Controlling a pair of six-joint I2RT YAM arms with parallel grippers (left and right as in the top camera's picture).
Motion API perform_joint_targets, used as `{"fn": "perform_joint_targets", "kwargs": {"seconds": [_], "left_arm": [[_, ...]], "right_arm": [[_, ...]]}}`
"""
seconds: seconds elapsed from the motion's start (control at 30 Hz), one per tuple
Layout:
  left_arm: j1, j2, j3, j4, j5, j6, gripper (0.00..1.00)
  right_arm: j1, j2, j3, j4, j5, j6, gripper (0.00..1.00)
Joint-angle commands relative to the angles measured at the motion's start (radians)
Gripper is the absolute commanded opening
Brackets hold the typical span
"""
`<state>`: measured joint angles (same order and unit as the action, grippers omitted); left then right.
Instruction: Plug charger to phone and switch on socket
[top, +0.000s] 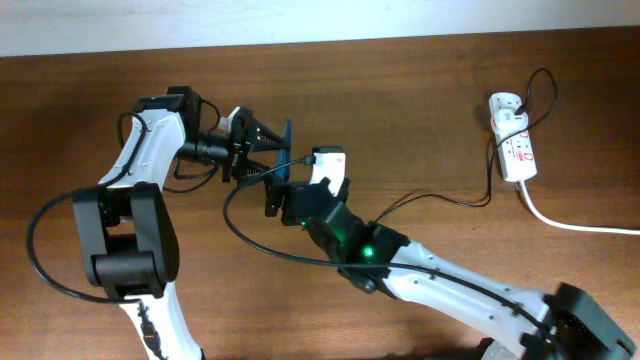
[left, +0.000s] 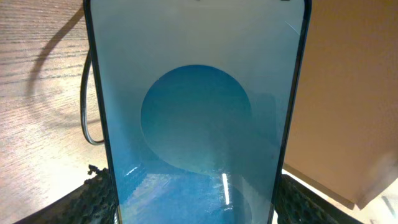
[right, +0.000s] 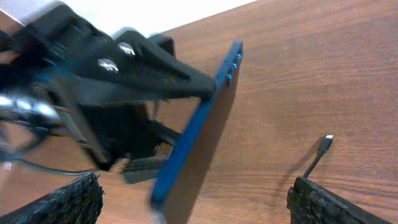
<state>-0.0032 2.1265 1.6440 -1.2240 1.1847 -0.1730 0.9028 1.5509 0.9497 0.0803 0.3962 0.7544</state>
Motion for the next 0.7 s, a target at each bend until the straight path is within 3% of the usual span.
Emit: {"fn": "perform_joint_targets", "kwargs": {"seconds": [0.0,0.07,0.2,0.33,0.43,0.5,0.67], "left_arm": [[0.003,0.005,0.021,-0.005,0.058,-0.006,0.49],[0.003,0.005,0.021,-0.004,0.058,-0.039,0.49],[0.003,0.005,0.021,0.001,0.050,-0.039,0.49],[0.003,0.005,0.021,0.008,0.050,-0.039,0.49],[0.003,0.005,0.021,0.011,0.043,-0.038,0.49],[0.003,0.005,0.021,0.011,0.015,-0.039,0.49],[0.003,0.005,0.021,0.011,0.013,-0.039,0.49]], "right_arm": [[0.041,0.011,0.010,0.035,0.202,-0.020,0.99],[0.056,0.047,0.010,0.068,0.238,-0.021,1.00],[0.066,0.109,0.010,0.164,0.233,-0.021,0.88],[0.066,0.145,0.010,0.229,0.156,-0.022,0.87],[0.065,0.145,0.011,0.261,0.154,-0.022,0.78],[0.064,0.146,0.012,0.269,0.154,-0.022,0.66],[0.058,0.220,0.065,0.299,0.131,-0.083,0.63]]}}
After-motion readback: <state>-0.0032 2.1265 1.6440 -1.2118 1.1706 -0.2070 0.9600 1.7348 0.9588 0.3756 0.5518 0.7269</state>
